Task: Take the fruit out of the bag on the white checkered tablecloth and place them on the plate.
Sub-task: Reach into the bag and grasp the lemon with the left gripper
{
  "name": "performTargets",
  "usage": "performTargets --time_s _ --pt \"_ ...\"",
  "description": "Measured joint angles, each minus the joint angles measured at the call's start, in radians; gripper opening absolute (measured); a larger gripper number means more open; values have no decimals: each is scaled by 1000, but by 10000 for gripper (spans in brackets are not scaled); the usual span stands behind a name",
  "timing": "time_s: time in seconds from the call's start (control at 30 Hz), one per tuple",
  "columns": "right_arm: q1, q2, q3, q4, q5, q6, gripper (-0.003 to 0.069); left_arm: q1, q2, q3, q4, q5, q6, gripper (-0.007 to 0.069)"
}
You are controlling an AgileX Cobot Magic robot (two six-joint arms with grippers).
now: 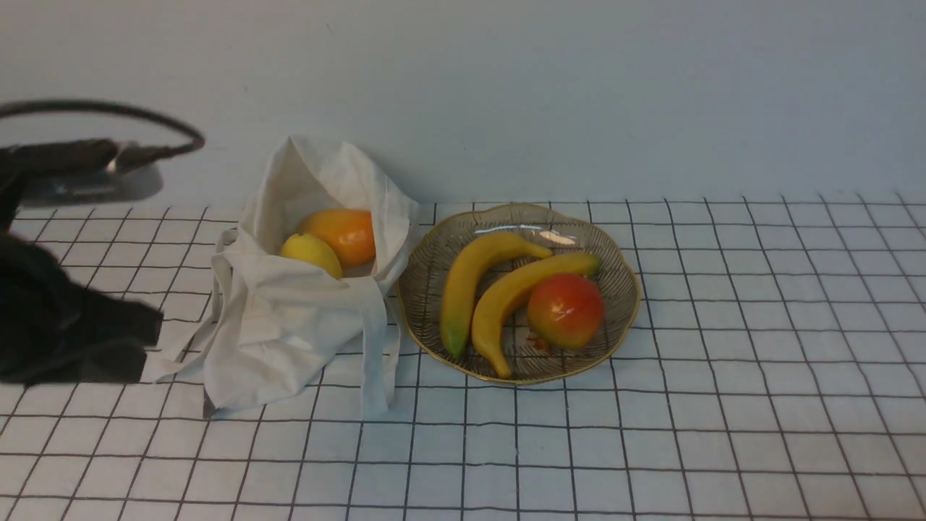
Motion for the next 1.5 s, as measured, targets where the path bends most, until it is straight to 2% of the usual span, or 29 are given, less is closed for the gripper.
performTargets --time_s 0.13,0.3,0.4,0.53,0.67,0.8,0.9,0.97,1.0,1.2,1.3,1.5 --pt "0 0 0 0 0 0 -16 -16 221 -194 -33 0 0 -8" --pt "0 0 0 0 0 0 -16 -82 430 -403 -38 9 -16 -8" --pt "0 0 0 0 0 0 -16 -144 609 -597 -31 77 -32 -3" --pt "0 0 0 0 0 0 -16 -194 794 -823 47 105 -86 19" --pt "0 0 0 0 0 0 -16 -225 948 -1014 199 106 -162 80" --pt "0 0 0 0 0 0 -16 -236 1002 -1056 275 107 -202 167" --pt "0 0 0 0 0 0 -16 -236 1016 -1059 310 111 -213 280" --pt "0 0 0 0 0 0 -16 -236 1017 -1059 327 111 -214 320" --pt "0 0 0 0 0 0 -16 -236 1019 -1060 355 111 -216 393" --pt "0 0 0 0 0 0 -16 -236 1049 -1060 371 111 -243 573" --pt "0 0 0 0 0 0 -16 -236 1082 -1060 371 111 -258 600" --pt "0 0 0 0 0 0 -16 -236 1104 -1059 396 99 -263 605"
